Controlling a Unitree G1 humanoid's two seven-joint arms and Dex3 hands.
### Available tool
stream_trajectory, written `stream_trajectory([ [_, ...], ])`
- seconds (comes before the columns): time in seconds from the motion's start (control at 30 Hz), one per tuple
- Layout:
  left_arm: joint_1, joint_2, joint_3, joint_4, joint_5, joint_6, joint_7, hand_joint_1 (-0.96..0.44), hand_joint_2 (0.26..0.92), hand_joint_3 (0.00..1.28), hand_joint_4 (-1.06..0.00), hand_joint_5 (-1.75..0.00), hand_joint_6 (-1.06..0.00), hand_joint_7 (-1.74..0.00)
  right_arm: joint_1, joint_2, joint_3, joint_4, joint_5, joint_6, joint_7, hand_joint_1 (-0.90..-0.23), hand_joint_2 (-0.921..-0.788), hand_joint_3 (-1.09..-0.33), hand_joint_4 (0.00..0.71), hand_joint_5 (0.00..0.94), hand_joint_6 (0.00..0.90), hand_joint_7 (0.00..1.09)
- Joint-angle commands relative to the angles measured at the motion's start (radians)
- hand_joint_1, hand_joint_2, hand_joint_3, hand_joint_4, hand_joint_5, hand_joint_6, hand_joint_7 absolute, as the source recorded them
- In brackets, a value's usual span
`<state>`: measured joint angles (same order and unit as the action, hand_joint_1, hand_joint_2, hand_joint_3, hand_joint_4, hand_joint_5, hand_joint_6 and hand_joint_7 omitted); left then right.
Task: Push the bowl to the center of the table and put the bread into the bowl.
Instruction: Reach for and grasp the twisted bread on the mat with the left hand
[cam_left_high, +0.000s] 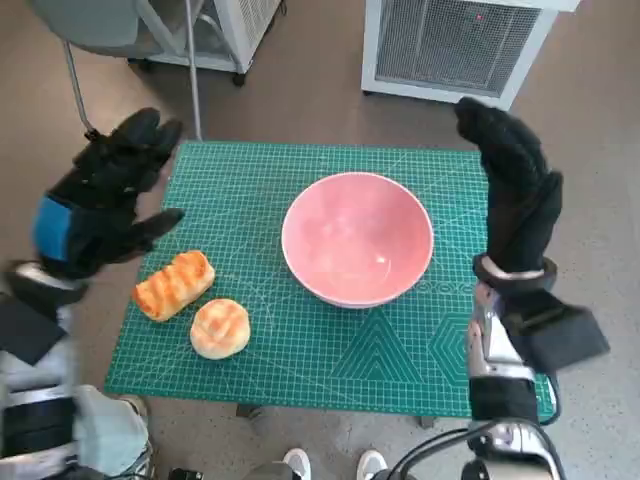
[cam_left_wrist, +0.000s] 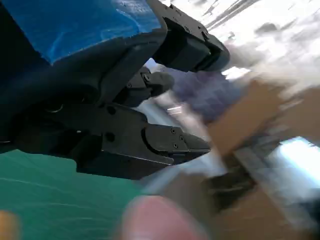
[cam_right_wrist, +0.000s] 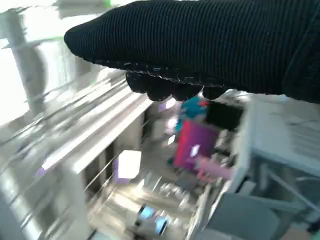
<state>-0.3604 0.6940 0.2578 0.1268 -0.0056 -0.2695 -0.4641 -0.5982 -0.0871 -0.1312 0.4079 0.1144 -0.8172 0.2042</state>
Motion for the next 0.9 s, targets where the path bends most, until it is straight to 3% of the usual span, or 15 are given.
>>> stream_trajectory([
  [0.03, 0.05, 0.156, -0.022, -0.133, 0.108, 0.25, -0.078, -0.24, 0.813, 0.01, -0.01, 0.0, -0.19, 0.0, 0.058, -0.01, 0.021, -0.084, -0.018, 0.031, -0.003, -0.505, -0.921, -0.809, 0.278, 0.01, -0.001, 0.69],
  [0.13, 0.05, 0.242, -0.065, -0.199, 0.175, 0.431, -0.154, -0.18, 0.752, 0.0, 0.0, 0.0, -0.12, 0.0, 0.067, -0.009, 0.027, -0.105, -0.026, 0.032, -0.009, -0.504, -0.921, -0.808, 0.279, 0.011, -0.001, 0.7],
  [0.33, 0.032, 0.284, -0.124, -0.239, 0.25, 0.565, -0.198, -0.11, 0.702, 0.01, 0.0, 0.0, -0.1, 0.0, 0.069, -0.002, 0.039, -0.121, -0.024, 0.042, -0.012, -0.501, -0.921, -0.81, 0.282, 0.013, -0.001, 0.71],
  [0.5, 0.029, 0.32, -0.188, -0.25, 0.329, 0.611, -0.221, -0.12, 0.697, 0.01, 0.0, 0.0, -0.11, -0.01, 0.068, 0.004, 0.052, -0.126, -0.024, 0.046, -0.014, -0.497, -0.921, -0.808, 0.282, 0.013, -0.001, 0.71],
  [0.9, 0.01, 0.311, -0.305, -0.206, 0.42, 0.662, -0.243, -0.23, 0.71, 0.02, 0.0, 0.0, -0.14, -0.02, 0.066, 0.011, 0.071, -0.115, -0.018, 0.034, -0.017, -0.494, -0.921, -0.807, 0.282, 0.014, -0.001, 0.71],
])
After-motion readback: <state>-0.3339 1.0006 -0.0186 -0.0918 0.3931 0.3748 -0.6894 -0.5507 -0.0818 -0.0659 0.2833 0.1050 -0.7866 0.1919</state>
